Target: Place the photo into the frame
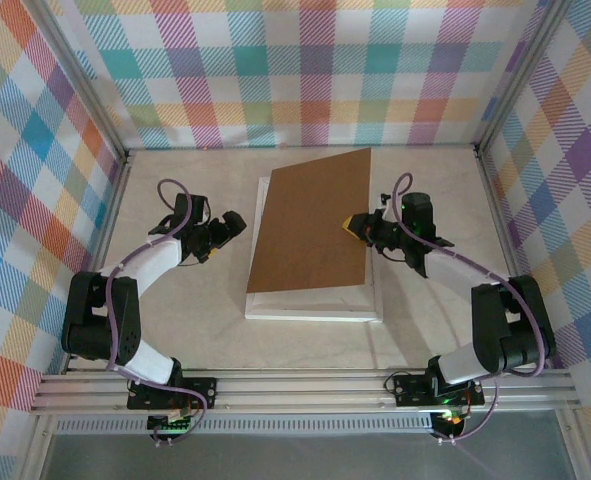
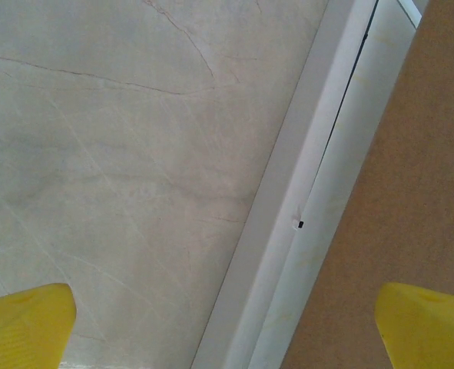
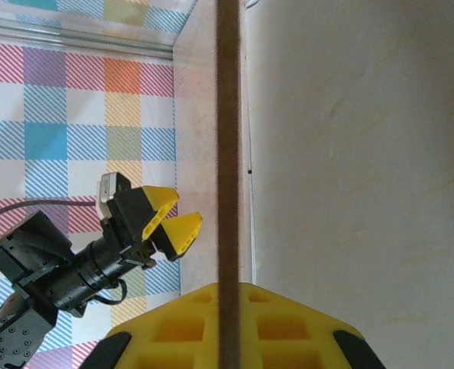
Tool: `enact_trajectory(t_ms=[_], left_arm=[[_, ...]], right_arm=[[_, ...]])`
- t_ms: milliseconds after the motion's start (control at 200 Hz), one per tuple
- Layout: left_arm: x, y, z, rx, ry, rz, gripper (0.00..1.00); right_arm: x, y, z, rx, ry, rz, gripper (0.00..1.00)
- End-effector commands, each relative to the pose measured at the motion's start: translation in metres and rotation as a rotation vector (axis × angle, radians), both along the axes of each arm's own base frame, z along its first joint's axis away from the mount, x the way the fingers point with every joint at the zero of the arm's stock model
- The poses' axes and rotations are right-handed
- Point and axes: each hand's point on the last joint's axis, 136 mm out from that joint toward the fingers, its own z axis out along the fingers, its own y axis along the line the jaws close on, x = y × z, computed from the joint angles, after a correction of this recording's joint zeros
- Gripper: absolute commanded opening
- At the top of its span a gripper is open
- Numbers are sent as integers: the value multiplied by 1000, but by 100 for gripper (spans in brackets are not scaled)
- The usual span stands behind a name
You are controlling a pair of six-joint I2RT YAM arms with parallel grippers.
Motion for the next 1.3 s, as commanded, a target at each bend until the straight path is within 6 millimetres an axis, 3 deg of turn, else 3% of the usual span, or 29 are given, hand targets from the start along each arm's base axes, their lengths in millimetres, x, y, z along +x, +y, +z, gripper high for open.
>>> enact_trajectory(t_ms=[0, 260, 465, 905, 1295], left_arm=[[-2, -1, 0, -12, -4, -10, 100], [-6, -1, -6, -12, 14, -12, 100], [-8, 0, -5, -2, 16, -15, 100], [-11, 0, -4, -11, 19, -12, 100], [-14, -2, -9, -24, 32, -14, 100]], right_arm=[[2, 11, 28, 66, -164, 88, 0], [2, 16, 5, 70, -114, 135, 0], [2, 8, -13, 49, -76, 129, 0], [-2, -6, -26, -12, -59, 102, 0], [-4, -12, -24, -27, -74, 106, 0]])
